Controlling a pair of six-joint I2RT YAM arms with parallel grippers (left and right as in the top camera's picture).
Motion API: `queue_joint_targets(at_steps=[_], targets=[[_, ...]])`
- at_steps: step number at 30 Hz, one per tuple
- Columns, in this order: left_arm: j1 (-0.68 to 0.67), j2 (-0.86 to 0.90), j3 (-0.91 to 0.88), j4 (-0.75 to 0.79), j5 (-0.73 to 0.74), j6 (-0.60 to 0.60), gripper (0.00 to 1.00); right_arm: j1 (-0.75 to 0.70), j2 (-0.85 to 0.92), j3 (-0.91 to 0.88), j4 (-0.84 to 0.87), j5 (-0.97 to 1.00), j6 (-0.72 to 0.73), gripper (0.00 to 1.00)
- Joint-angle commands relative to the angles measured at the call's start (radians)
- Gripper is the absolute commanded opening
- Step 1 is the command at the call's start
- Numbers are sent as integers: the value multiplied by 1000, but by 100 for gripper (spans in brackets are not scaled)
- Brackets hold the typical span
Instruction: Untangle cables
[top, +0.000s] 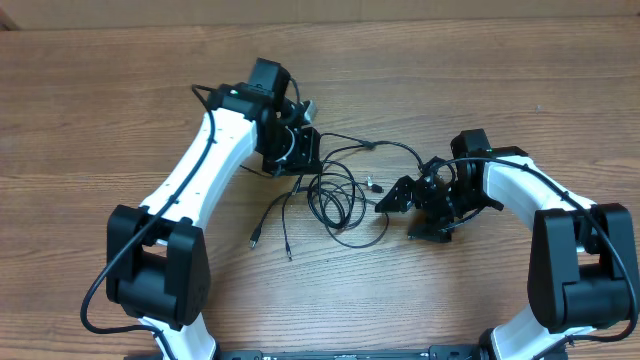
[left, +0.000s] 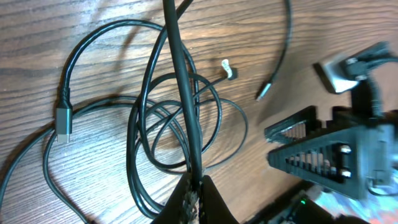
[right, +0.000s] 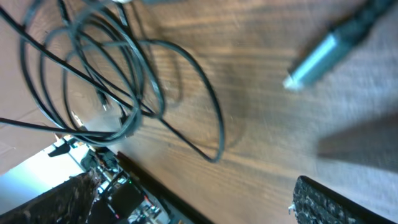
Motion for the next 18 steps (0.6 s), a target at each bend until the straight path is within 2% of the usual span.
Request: queue_joint_targets(at_steps=[1, 12, 18], targets=[[-44, 2, -19, 24, -64, -43, 5, -3, 3, 15, 43, 24, -13, 100], [-101, 2, -22, 63, -64, -53, 7, -3, 3, 15, 214, 351, -13, 100], [-119, 3, -24, 58, -65, -53, 9, -3, 3, 14, 263, 395, -13, 100]])
